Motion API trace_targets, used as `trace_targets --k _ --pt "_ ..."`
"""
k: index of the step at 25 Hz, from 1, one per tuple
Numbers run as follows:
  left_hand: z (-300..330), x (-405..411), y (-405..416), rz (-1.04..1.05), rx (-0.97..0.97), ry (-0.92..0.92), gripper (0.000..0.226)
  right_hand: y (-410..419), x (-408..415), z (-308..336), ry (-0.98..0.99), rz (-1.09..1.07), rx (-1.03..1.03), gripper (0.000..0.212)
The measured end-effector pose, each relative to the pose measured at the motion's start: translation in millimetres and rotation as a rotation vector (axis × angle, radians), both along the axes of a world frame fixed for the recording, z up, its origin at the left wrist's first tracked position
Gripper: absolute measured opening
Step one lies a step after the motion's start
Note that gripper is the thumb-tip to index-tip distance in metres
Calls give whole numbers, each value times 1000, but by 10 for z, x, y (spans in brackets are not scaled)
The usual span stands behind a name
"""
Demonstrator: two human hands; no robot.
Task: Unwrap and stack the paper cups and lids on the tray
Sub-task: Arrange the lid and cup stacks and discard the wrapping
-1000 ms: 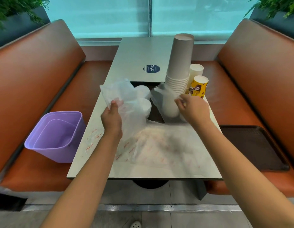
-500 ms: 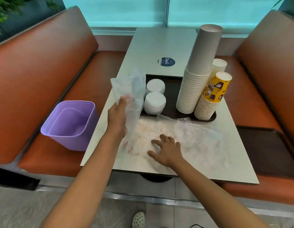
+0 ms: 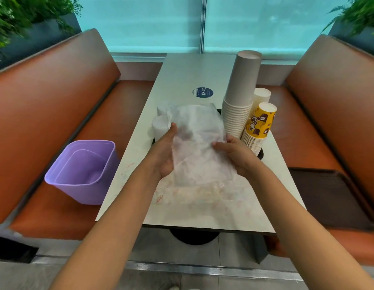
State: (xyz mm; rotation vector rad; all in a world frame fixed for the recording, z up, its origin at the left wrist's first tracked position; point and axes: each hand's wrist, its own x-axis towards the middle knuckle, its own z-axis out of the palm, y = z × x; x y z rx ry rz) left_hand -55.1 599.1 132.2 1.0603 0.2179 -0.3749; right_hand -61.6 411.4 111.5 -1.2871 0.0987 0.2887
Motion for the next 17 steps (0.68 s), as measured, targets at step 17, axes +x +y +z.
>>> trace_targets --k 17 --pt "-8 170 -416 17 106 109 24 -217 -100 104 -324 -379 -236 42"
